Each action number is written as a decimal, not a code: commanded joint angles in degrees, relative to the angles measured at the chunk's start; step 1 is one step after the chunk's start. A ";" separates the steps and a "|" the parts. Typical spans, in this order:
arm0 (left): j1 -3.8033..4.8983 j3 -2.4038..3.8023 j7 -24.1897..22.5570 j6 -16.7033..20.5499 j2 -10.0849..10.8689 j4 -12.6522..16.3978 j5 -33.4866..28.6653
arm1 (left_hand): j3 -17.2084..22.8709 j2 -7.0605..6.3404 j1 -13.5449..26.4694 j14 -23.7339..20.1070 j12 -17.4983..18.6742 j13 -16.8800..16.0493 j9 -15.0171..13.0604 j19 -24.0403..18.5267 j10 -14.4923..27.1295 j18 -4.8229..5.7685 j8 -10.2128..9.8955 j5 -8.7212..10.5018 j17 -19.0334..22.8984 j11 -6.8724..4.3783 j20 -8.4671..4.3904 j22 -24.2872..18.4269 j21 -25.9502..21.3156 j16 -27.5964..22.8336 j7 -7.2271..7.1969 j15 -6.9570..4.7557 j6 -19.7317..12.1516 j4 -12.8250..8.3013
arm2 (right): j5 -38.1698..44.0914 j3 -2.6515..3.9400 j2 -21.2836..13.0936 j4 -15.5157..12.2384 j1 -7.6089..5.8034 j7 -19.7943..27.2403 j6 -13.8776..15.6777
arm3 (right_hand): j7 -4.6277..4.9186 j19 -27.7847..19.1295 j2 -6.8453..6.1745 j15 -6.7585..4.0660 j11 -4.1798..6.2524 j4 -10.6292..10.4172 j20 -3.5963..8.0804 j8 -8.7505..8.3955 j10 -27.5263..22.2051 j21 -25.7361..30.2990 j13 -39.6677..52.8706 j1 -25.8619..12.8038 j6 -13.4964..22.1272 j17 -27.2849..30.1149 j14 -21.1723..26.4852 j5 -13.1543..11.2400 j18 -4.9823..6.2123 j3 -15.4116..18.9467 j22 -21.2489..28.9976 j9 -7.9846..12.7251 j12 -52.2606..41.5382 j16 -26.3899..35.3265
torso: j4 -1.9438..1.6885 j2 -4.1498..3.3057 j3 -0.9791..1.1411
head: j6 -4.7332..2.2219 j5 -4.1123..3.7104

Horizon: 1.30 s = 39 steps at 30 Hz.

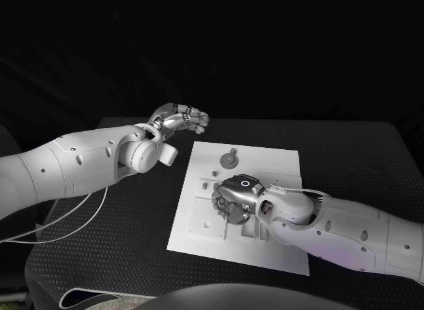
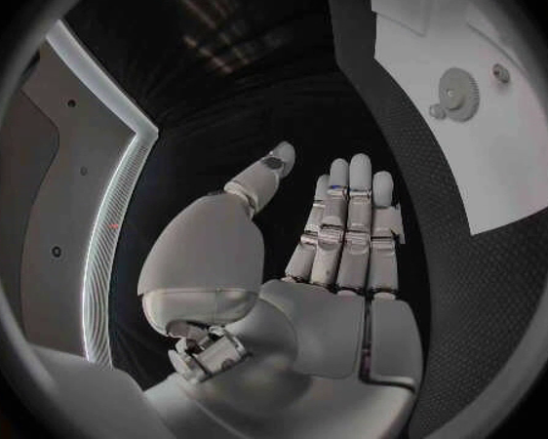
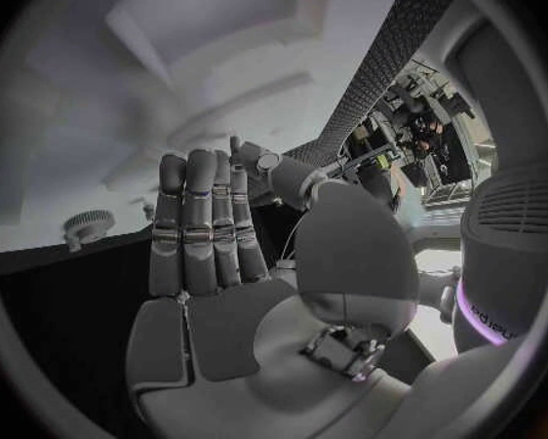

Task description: Assemble the parts on the task board

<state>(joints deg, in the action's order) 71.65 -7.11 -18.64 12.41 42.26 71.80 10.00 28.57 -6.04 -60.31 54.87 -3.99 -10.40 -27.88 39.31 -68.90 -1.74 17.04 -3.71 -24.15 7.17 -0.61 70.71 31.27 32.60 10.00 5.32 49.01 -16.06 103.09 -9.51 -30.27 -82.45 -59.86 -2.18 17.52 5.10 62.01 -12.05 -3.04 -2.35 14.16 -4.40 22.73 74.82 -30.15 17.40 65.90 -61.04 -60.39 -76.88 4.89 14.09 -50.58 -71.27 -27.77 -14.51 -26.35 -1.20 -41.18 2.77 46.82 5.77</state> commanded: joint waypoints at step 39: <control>0.24 0.06 -0.45 -0.18 -0.04 0.40 -0.34 | -0.30 0.06 0.06 0.25 0.00 0.18 0.12 0.22 0.48 -0.41 -0.23 0.09 -0.41 -0.14 0.25 0.19 -0.36 -0.61 0.17 0.05 -0.71 0.20 | 1.94 -2.01 1.59 1.38 0.18 0.20 -4.87 | 0.21 -0.02 0.86 -0.18 0.03 0.93 -0.04 0.09 0.12 -0.05 0.64 -0.44 0.21 0.06 0.45 1.19 0.91 0.61 -0.17 -0.41 0.70 -0.34 | 0.01 0.00 -0.05 | 0.78 0.13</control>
<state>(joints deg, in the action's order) 71.77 -7.11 -18.60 12.40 42.30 72.01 9.96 28.48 -6.04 -60.31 54.87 -3.99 -10.30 -27.82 39.31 -68.70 -1.75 17.04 -3.71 -24.50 6.97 -0.61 70.82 31.27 32.35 10.12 5.32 48.71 -15.97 104.41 -11.06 -28.76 -81.16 -60.15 -2.23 15.82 5.11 62.01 -11.77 -3.07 -2.27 14.78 -4.40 22.75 74.71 -30.15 17.96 65.61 -60.64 -60.38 -76.67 5.84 14.51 -49.96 -71.37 -28.14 -14.13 -26.35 -1.18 -41.17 2.73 47.59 5.94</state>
